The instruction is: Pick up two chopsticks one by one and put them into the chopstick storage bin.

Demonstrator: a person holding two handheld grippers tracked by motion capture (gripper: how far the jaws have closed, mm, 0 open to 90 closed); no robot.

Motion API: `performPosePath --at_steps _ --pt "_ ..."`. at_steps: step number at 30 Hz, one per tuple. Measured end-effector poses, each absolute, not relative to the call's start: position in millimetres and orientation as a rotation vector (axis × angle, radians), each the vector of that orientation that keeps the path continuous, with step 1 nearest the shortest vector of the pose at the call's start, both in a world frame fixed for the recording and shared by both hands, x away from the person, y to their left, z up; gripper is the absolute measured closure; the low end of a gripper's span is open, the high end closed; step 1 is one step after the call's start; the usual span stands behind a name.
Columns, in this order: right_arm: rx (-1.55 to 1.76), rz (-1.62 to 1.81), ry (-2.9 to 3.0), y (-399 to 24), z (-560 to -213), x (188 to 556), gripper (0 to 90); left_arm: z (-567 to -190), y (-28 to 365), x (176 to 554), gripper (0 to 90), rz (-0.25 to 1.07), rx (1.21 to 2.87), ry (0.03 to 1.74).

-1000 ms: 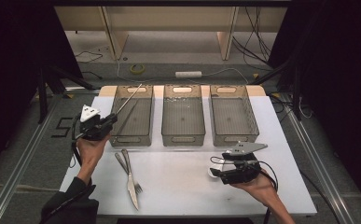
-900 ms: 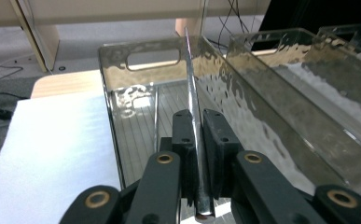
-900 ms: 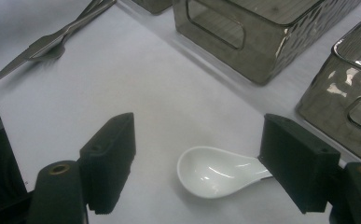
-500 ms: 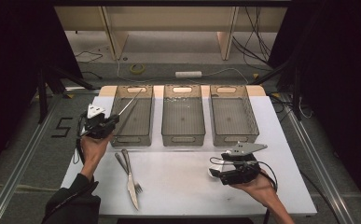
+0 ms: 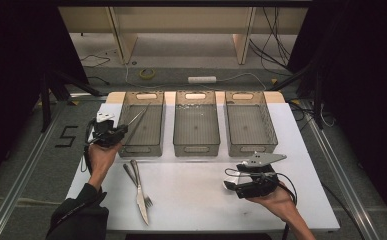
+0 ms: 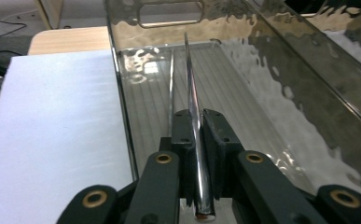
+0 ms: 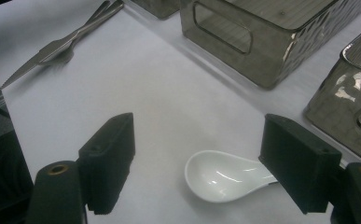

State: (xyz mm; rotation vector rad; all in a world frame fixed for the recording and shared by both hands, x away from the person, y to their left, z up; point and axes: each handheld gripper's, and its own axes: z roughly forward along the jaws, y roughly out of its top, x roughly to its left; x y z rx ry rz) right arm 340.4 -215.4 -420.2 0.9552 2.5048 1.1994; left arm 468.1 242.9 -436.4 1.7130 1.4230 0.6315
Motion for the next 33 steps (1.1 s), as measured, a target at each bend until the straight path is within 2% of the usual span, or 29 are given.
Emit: performPosePath --at_steps 2,6,10,15,22,33 --pt "0.954 1.198 2.505 -215 -420 340 27.0 -434 242 467 71.1 0.612 1.714 1.421" --pt "0.953 1.203 2.498 -217 -418 340 27.1 -427 233 464 47.1 0.672 1.724 1.413" --pt "0.981 1.193 2.483 -220 -417 342 27.1 -423 227 460 35.1 0.663 1.732 1.396" --pt "1.050 1.145 2.453 -220 -417 346 27.1 -417 222 449 28.6 0.591 1.714 1.341" --pt "1.180 1.100 2.385 -223 -418 353 27.1 -412 210 429 22.6 0.565 1.695 1.269" --pt "1.310 1.000 2.334 -226 -425 363 27.1 -410 191 401 19.3 0.556 1.738 1.198"
